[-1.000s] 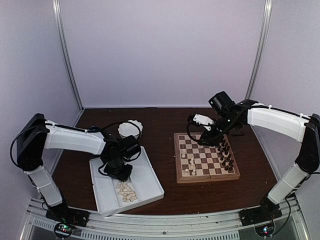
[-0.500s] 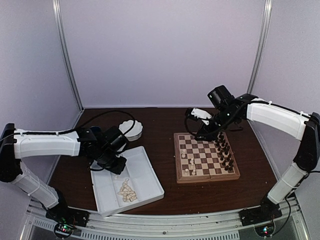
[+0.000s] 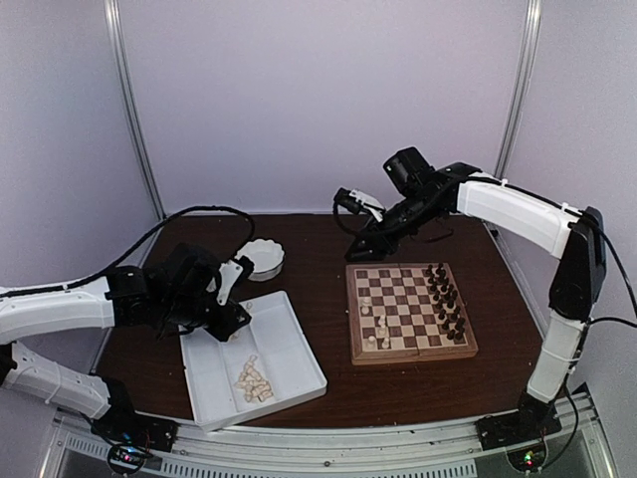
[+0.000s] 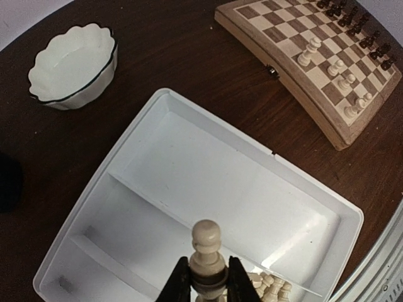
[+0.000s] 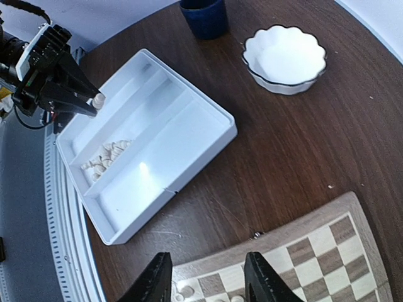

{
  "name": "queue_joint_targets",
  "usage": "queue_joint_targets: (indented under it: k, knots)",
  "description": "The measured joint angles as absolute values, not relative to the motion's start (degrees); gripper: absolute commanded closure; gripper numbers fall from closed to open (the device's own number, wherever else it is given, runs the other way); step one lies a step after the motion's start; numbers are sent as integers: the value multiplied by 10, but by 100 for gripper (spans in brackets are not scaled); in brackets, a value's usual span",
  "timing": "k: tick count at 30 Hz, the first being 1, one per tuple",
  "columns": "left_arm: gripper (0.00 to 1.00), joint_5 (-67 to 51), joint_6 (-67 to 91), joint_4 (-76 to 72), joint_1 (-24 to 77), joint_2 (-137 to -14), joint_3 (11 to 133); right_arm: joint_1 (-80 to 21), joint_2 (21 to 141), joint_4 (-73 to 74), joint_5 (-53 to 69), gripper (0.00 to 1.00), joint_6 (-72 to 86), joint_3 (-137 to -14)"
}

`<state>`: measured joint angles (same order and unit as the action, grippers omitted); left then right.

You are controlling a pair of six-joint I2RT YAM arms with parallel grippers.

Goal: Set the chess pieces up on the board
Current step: Pass from the left arm to the right

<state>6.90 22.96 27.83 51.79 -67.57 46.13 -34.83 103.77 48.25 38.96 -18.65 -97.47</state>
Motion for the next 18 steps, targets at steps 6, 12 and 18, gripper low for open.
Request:
queue_joint_targets:
  k: [6,12,18]
  knots:
    - [85,49,196,230,518,-616,430,-390,1092,474,460,53,-131,-1030]
    - [85,20,178,199,517,-603,417,-425,1149,447,532,50,-67,-1086]
    - [85,-8,168,178,517,-592,408,-452,1186,416,586,48,-2,-1089]
